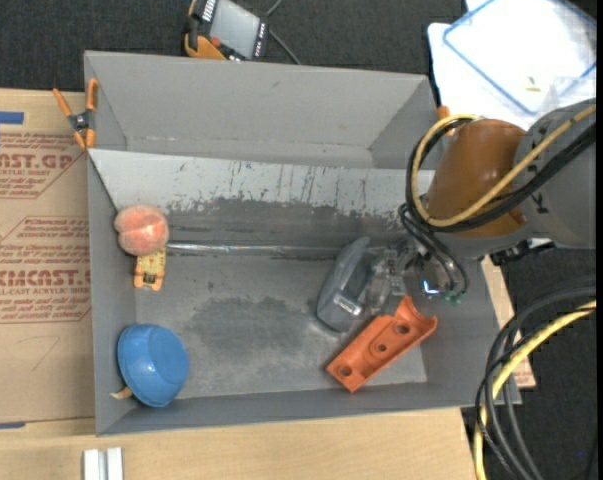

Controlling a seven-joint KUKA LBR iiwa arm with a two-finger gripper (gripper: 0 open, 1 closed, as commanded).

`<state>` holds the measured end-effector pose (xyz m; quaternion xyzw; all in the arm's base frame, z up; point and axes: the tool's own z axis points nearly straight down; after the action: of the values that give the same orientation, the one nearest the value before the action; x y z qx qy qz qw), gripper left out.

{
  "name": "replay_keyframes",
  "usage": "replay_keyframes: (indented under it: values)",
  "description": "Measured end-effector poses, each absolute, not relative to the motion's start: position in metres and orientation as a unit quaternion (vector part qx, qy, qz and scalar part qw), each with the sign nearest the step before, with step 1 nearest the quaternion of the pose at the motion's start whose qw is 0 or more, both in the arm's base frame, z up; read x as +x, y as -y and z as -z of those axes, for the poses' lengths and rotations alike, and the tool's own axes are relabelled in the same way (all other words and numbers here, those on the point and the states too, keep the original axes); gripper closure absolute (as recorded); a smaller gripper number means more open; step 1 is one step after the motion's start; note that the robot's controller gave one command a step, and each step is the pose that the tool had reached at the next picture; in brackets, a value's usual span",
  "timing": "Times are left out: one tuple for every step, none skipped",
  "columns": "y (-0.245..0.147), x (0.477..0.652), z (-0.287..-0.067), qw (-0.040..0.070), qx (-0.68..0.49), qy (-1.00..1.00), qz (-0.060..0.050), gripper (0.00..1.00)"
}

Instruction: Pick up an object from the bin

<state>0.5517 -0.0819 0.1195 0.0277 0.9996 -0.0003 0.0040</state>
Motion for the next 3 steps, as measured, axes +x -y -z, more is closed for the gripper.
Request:
replay_keyframes:
  values:
    - [0.064, 0.544, -0.120, 0.005, 0.044, -0.999, 0.001, 1.00]
    - [0.067, 0.553, -0.112, 0.004, -0.069, -0.998, 0.001, 1.00]
    - [0.061, 0.547, -0.109, 0.004, -0.076, -0.997, 0.002, 1.00]
